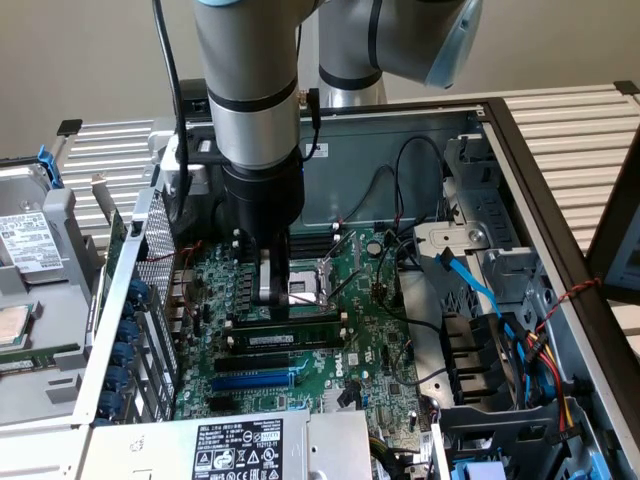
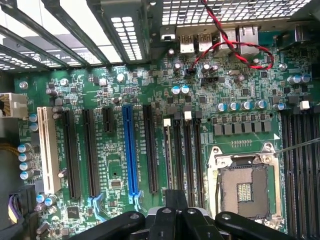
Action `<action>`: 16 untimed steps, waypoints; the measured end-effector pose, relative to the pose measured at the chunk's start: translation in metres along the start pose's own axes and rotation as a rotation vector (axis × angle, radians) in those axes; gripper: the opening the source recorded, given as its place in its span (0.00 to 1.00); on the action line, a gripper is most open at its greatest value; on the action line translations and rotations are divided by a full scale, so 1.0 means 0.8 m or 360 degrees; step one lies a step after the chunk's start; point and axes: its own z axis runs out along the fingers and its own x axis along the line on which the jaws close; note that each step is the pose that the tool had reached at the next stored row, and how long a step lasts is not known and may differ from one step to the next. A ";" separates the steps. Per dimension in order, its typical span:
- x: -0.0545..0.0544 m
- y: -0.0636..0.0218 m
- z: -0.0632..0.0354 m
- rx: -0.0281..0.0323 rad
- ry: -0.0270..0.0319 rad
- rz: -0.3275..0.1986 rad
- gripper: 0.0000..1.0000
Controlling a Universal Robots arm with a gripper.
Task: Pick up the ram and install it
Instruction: 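Press down the ram until it locks into place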
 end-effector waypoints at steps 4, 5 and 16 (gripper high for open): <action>0.000 0.000 -0.001 0.00020 0.00043 0.0071 0.11; 0.000 0.000 -0.001 0.00024 0.00059 0.0090 0.11; 0.000 0.000 -0.002 0.00190 0.00666 0.0521 0.11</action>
